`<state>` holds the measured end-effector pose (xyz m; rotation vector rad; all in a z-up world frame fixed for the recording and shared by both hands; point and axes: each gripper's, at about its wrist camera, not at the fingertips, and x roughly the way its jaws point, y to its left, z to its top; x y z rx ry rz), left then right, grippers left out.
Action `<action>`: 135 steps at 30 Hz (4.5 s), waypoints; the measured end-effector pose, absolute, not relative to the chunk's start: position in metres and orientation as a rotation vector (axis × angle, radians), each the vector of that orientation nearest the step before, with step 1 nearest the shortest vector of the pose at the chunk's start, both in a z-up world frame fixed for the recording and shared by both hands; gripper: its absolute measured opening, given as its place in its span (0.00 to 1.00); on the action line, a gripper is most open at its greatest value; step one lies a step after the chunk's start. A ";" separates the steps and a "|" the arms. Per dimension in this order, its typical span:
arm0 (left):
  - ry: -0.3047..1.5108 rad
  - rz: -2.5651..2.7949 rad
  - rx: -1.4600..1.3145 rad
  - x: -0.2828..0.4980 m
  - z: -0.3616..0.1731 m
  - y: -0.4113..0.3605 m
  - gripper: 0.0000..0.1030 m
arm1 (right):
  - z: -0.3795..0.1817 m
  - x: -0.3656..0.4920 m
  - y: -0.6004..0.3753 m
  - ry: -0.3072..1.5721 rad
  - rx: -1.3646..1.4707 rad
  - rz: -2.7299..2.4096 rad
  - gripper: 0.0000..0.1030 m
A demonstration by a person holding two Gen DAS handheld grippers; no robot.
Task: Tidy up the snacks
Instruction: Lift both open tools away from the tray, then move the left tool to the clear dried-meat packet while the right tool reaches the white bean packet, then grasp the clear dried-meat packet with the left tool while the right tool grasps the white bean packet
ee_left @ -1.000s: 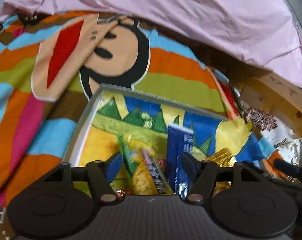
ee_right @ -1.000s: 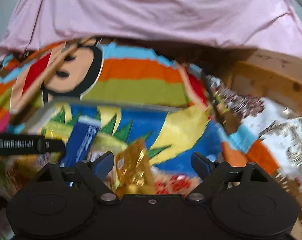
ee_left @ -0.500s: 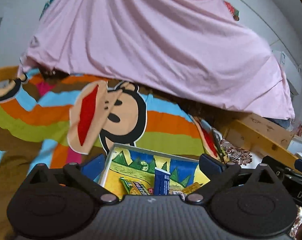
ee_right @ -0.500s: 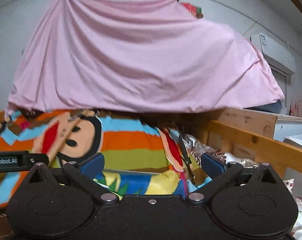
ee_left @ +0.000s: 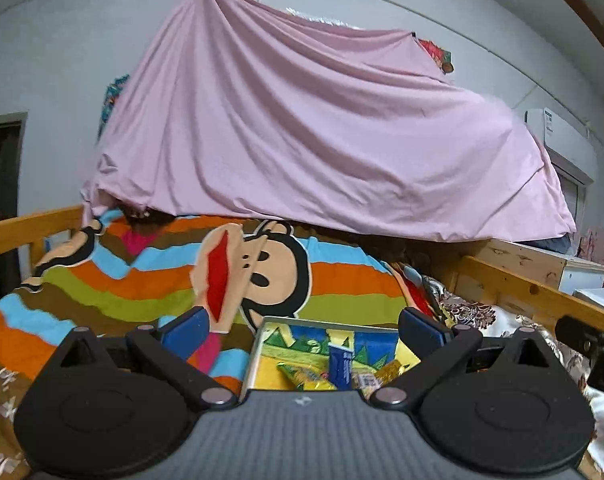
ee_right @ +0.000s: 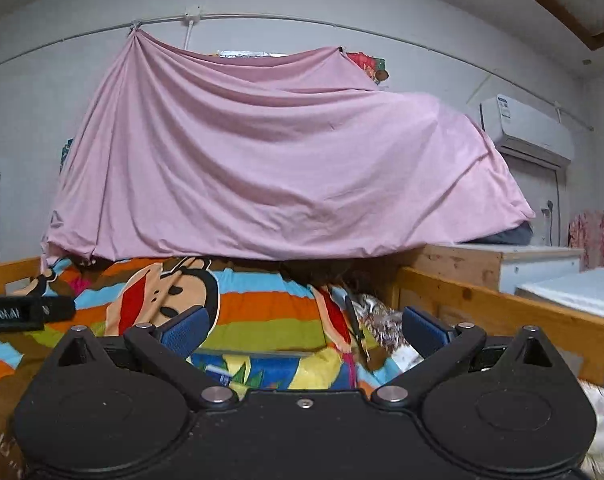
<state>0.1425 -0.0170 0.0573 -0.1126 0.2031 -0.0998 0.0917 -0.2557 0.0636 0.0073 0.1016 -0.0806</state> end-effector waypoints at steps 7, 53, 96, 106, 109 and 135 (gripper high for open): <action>0.280 -0.087 -0.040 0.099 0.040 -0.009 1.00 | 0.040 0.049 -0.235 0.193 -0.043 -0.021 0.99; 0.863 -0.080 -0.011 0.214 -0.005 0.059 1.00 | -0.037 0.082 -0.140 0.566 -0.203 0.201 0.99; 0.989 -0.342 -0.146 0.286 -0.071 0.056 0.71 | -0.094 0.113 -0.113 0.724 -0.689 0.189 0.34; 0.981 -0.321 -0.194 0.298 -0.075 0.043 0.75 | -0.073 0.118 -0.131 0.731 -0.618 0.174 0.78; 0.993 -0.319 -0.170 0.305 -0.078 0.026 0.79 | -0.071 0.119 -0.133 0.738 -0.616 0.178 0.81; 1.075 -0.204 -0.193 0.274 -0.081 0.040 0.47 | -0.101 0.174 -0.120 0.776 -0.242 0.279 0.99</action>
